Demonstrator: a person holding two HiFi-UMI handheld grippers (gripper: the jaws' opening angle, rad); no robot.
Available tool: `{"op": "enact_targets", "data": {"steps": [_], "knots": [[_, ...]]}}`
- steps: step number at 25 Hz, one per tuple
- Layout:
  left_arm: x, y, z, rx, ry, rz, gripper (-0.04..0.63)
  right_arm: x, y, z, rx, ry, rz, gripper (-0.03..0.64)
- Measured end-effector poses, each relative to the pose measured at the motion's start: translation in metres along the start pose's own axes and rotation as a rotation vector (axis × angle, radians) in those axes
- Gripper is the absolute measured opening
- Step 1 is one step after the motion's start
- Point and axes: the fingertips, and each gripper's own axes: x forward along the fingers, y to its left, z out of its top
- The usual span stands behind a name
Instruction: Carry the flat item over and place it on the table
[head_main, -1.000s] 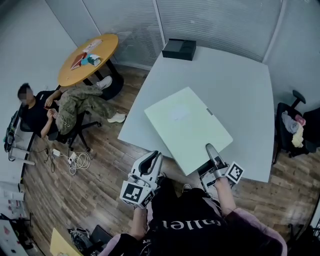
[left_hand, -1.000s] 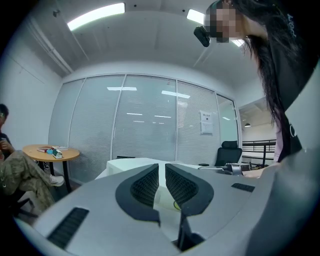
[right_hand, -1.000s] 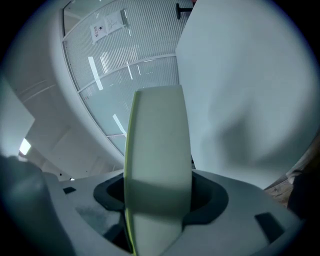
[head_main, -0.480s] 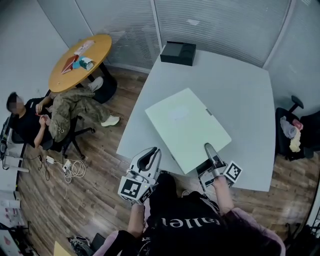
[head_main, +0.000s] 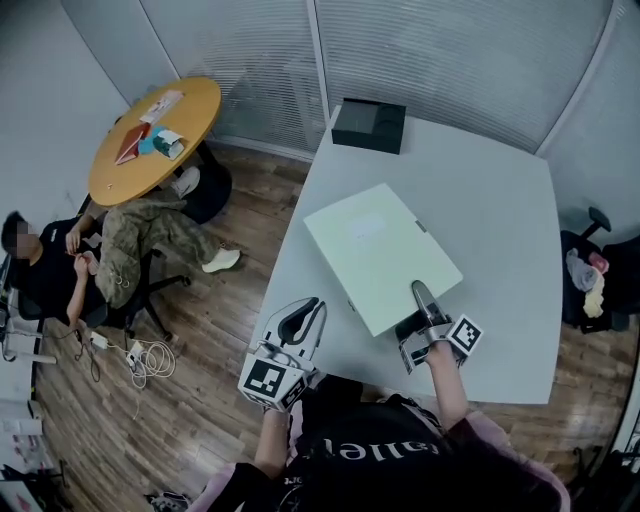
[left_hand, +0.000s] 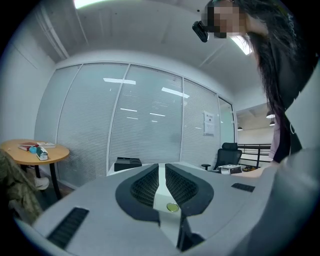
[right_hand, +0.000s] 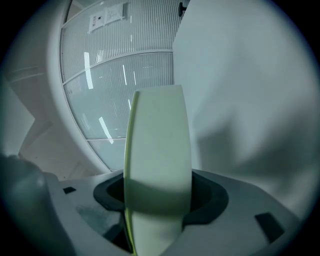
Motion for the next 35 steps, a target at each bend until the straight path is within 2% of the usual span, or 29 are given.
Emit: {"op": "enact_targets", "data": {"steps": [9, 18, 23, 26, 30, 35], "knots": [[0.011, 0.057, -0.007, -0.024, 0.025, -0.008, 0.058, 0.09, -0.025, 0.011, 0.005, -0.055, -0.078, 0.29], [0.013, 0.093, -0.016, -0.057, 0.042, -0.011, 0.058, 0.149, -0.055, 0.014, 0.031, -0.103, -0.152, 0.29], [0.016, 0.104, -0.019, -0.065, 0.047, -0.019, 0.058, 0.167, -0.061, 0.014, -0.042, -0.103, -0.173, 0.293], [0.018, 0.112, -0.02, -0.071, 0.05, -0.01, 0.058, 0.177, -0.063, 0.018, -0.069, -0.146, -0.186, 0.295], [0.019, 0.118, -0.019, -0.073, 0.048, -0.013, 0.058, 0.187, -0.078, 0.025, -0.116, -0.203, -0.276, 0.307], [0.016, 0.127, -0.027, -0.079, 0.061, -0.002, 0.058, 0.196, -0.095, 0.018, -0.116, -0.183, -0.355, 0.337]]}}
